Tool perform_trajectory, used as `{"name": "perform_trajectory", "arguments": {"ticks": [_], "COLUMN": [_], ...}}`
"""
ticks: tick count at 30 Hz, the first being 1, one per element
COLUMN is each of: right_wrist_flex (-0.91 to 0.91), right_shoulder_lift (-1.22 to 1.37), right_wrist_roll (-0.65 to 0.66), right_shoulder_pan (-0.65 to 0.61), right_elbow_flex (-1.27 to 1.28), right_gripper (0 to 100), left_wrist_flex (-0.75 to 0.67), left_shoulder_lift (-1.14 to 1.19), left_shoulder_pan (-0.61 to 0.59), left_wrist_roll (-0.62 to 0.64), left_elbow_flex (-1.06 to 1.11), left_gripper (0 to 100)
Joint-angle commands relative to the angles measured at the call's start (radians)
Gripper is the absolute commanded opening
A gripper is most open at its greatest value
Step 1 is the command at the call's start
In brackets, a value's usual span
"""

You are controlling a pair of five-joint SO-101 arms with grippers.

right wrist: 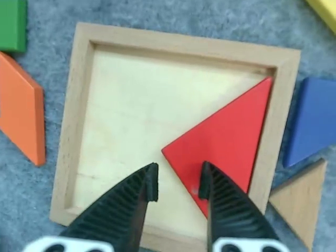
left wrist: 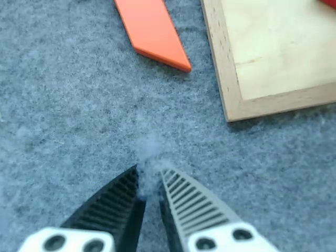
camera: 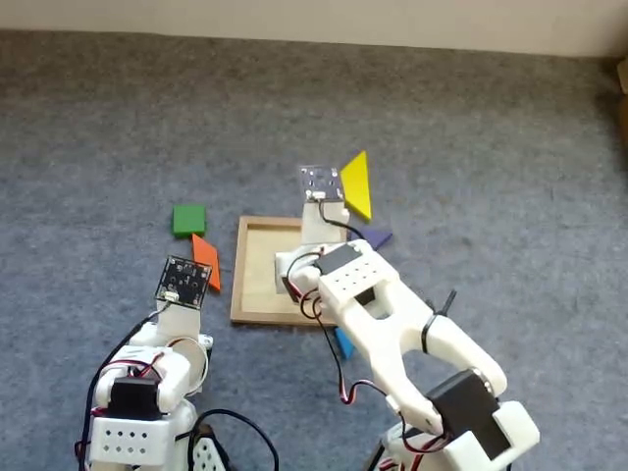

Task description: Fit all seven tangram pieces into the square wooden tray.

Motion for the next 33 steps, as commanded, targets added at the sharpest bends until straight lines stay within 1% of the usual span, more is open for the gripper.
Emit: {"name": "perform_trajectory", "arguments": {"ticks": [1, 3, 6, 10, 13, 17, 21, 23, 25, 27, 30, 31, 33], "right_wrist_flex": [-0.005, -0.005, -0.005, -0.004, 0.008, 0.004, -0.002, -0.048, -0.074, -0.081, -0.081, -0.081, -0.082], "right_shoulder_lift": [-0.007, -0.018, -0.061, -0.245, -0.404, -0.539, -0.555, -0.555, -0.555, -0.555, -0.545, -0.526, -0.463], "right_wrist_roll": [0.097, 0.129, 0.130, 0.130, 0.135, 0.137, 0.138, 0.140, 0.193, 0.253, 0.255, 0.255, 0.258], "right_shoulder_pan": [0.065, 0.084, 0.093, 0.117, 0.173, 0.275, 0.367, 0.387, 0.392, 0.390, 0.380, 0.369, 0.341], "right_elbow_flex": [0.024, 0.036, 0.036, 0.058, 0.101, 0.124, 0.117, 0.124, 0.122, 0.117, 0.117, 0.114, 0.067], "right_gripper": [13.1, 13.1, 13.1, 13.1, 13.1, 13.4, 13.5, 13.8, 17.6, 25.4, 36.9, 39.1, 39.9], "left_wrist_flex": [0.006, 0.006, 0.006, 0.006, 0.006, 0.006, 0.006, 0.006, 0.006, 0.006, 0.006, 0.006, 0.006], "left_shoulder_lift": [-0.050, -0.050, -0.050, -0.050, -0.050, -0.050, -0.050, -0.050, -0.050, -0.050, -0.050, -0.050, -0.050], "left_shoulder_pan": [-0.008, -0.008, -0.008, -0.008, -0.008, -0.008, -0.008, -0.008, -0.008, -0.008, -0.008, -0.008, -0.008], "left_wrist_roll": [-0.008, -0.008, -0.008, -0.008, -0.008, -0.008, -0.008, -0.008, -0.008, -0.008, -0.008, -0.008, -0.008], "left_elbow_flex": [0.019, 0.019, 0.019, 0.019, 0.019, 0.019, 0.019, 0.019, 0.019, 0.019, 0.019, 0.019, 0.019], "left_gripper": [1, 1, 1, 1, 1, 1, 1, 1, 1, 1, 1, 1, 1]}}
